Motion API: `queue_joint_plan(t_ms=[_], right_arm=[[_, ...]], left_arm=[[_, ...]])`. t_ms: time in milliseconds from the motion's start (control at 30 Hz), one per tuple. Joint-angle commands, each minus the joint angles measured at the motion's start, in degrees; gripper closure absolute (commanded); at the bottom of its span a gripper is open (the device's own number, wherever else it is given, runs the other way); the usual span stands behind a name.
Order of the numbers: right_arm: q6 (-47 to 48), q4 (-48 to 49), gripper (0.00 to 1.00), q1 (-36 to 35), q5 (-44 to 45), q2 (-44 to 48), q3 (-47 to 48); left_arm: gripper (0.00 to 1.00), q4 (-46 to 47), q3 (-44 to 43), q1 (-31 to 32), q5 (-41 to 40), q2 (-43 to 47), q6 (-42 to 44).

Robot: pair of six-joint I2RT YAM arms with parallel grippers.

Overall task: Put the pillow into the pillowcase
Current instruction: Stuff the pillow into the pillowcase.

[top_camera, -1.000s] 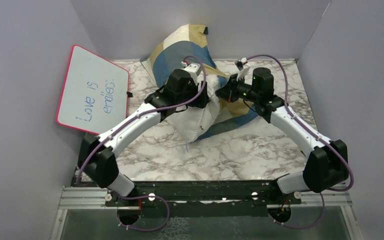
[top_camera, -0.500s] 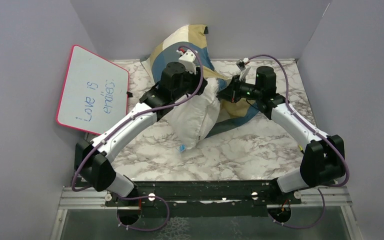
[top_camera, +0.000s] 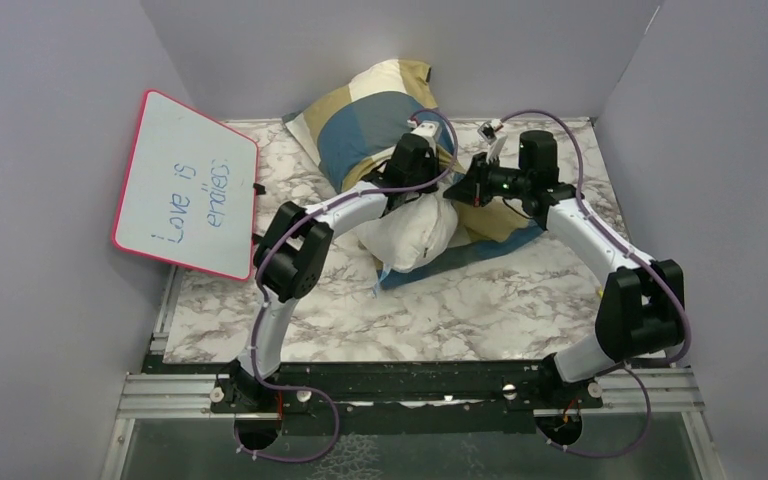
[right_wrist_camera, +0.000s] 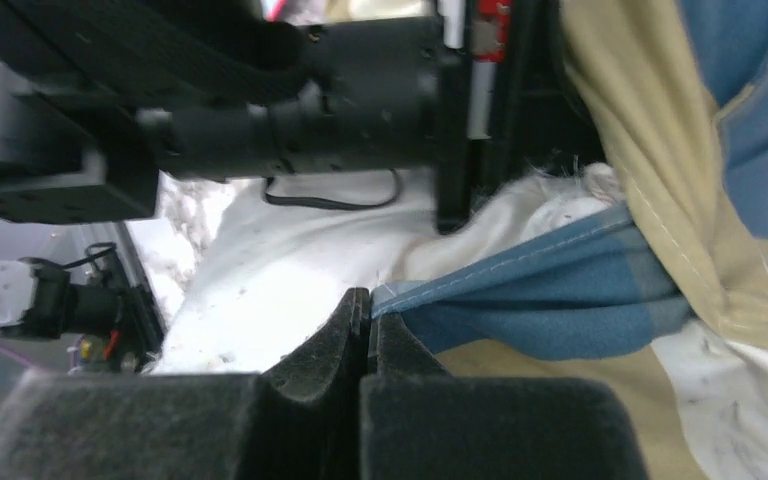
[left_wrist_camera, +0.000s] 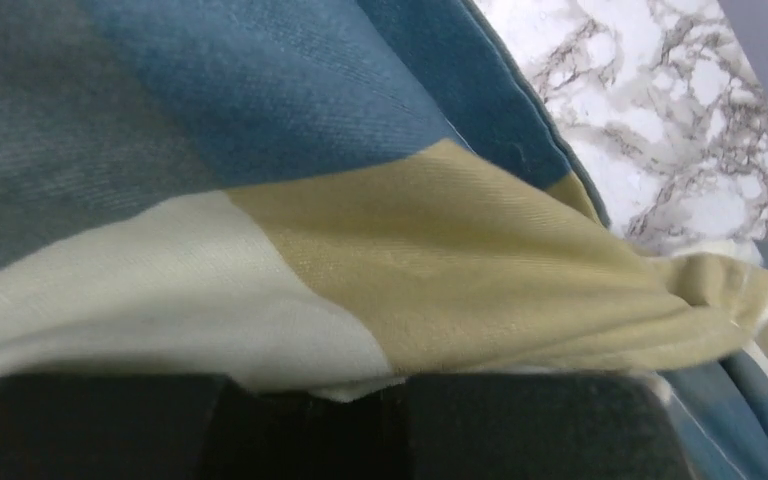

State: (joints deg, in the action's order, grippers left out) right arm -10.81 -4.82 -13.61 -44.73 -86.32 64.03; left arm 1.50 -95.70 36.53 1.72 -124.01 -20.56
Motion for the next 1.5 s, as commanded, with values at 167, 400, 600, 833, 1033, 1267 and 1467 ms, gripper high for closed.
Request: queue_joint_plan(t_ms=[167, 400, 600, 833, 1033, 1267, 1467], right_arm=[[-39.6, 58.1, 1.0, -2.8, -36.1, 1.0, -0.6], [-17.1, 24.4, 1.0, -2.3, 3.3, 0.6, -4.3], [-18.9, 25.7, 1.0, -2.2, 10.4, -5.2, -4.6], [-19.1, 26.1, 1.0, -2.0, 10.0, -4.2, -5.9], [-19.8, 25.4, 1.0, -1.6, 8.7, -3.7, -5.6], [-20.8, 26.2, 1.0, -1.5, 6.6, -3.6, -5.6], [-17.4, 22.5, 1.0, -1.5, -0.4, -6.1, -1.6]], left_arm=[[0.87, -5.1, 1.9, -0.2, -13.5, -14.0, -8.2], [0.63, -2.5, 10.1, -2.7, 4.0, 12.2, -10.1], [0.36, -6.4, 19.2, -2.7, 6.3, 28.2, -6.7], [0.22, -13.5, 27.2, -1.2, -0.3, 45.0, 7.8], [0.24, -11.2, 38.4, 0.6, 7.1, 56.4, 32.1], [0.1, -6.4, 47.0, 2.8, 8.4, 55.3, 43.3], [0.14, 1.6, 47.7, 3.6, 0.9, 45.6, 44.0]])
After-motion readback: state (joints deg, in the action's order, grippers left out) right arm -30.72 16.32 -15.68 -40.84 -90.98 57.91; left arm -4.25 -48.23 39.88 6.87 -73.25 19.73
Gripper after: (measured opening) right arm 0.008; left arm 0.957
